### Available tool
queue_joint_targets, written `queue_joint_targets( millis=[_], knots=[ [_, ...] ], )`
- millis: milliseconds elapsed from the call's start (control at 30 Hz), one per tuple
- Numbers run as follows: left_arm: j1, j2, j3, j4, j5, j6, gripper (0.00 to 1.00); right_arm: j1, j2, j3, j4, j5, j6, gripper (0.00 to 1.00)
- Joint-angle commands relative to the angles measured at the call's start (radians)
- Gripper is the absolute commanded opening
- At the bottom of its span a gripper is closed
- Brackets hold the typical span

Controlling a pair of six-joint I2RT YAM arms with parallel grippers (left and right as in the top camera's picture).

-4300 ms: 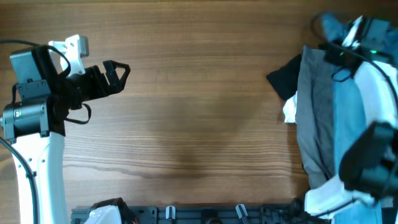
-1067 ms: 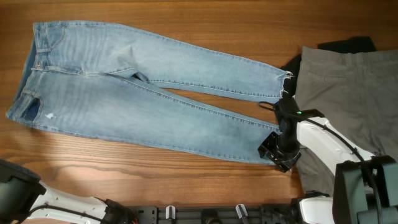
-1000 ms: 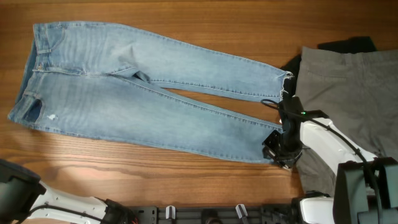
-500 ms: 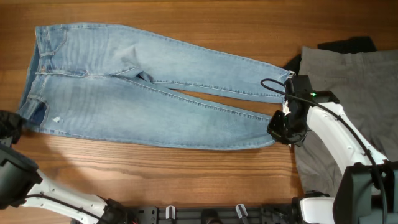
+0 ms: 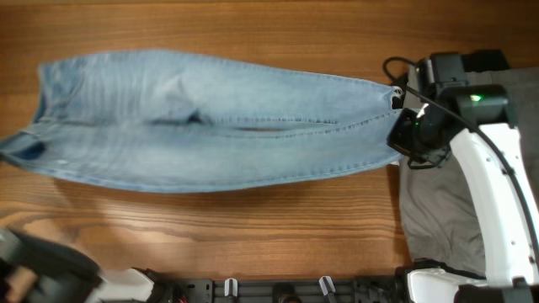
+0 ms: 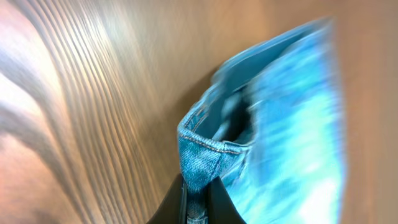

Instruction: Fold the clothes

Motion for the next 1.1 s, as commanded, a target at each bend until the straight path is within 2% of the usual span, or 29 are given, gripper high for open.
queue_joint_targets(
  millis=[0,67,133,200,300,367,433,467,500,567,700,800,933,1000,1067],
  knots=[
    [0.031,-0.270,0.045,0.020,-0.196,-0.033,0.04,-0.007,-0.043,0.096,-0.073,0.098,-0.030,0.05],
    [0.031,-0.380,0.045,0.014,-0.278,-0.032,0.04,-0.007,-0.062,0.106,-0.109,0.098,-0.033,0.05],
    [0.030,-0.419,0.045,0.010,-0.286,-0.033,0.04,-0.007,-0.074,0.107,-0.109,0.098,-0.053,0.05],
    [0.030,-0.417,0.045,0.006,-0.286,-0.033,0.04,-0.007,-0.075,0.106,-0.010,0.045,-0.148,0.05],
    [0.030,-0.387,0.045,-0.040,-0.286,-0.029,0.04,-0.007,-0.075,0.105,0.130,-0.076,-0.171,0.05],
    [0.020,-0.382,0.045,-0.053,-0.198,-0.029,0.04,-0.007,-0.075,0.105,0.226,-0.085,-0.172,0.05],
    [-0.017,-0.380,0.045,0.053,0.020,-0.025,0.04,-0.007,-0.075,0.105,0.379,-0.105,-0.183,0.04],
    [-0.047,-0.379,0.045,0.124,0.080,-0.026,0.04,-0.007,-0.075,0.105,0.463,-0.122,-0.185,0.04],
    [-0.068,-0.384,0.046,0.154,0.050,-0.026,0.04,-0.007,-0.075,0.105,0.525,-0.153,-0.185,0.04],
    [-0.063,-0.396,0.046,0.109,-0.016,-0.026,0.04,-0.007,-0.077,0.106,0.525,-0.218,-0.185,0.04],
    [0.005,-0.476,0.046,-0.092,-0.299,-0.025,0.04,-0.007,-0.116,0.106,0.333,-0.220,-0.192,0.04],
    [0.010,-0.499,0.045,-0.140,-0.368,-0.026,0.04,-0.007,-0.113,0.102,0.273,-0.219,-0.117,0.04],
    [0.010,-0.330,0.041,-0.264,-0.375,-0.026,0.04,-0.002,0.018,0.050,0.287,-0.223,0.006,0.04],
    [0.010,-0.191,0.041,-0.310,-0.406,-0.025,0.04,0.007,0.127,0.050,0.287,-0.225,0.005,0.04],
    [0.009,-0.096,0.041,-0.317,-0.404,-0.026,0.04,0.007,0.205,0.050,0.294,-0.241,-0.063,0.04]
  ],
)
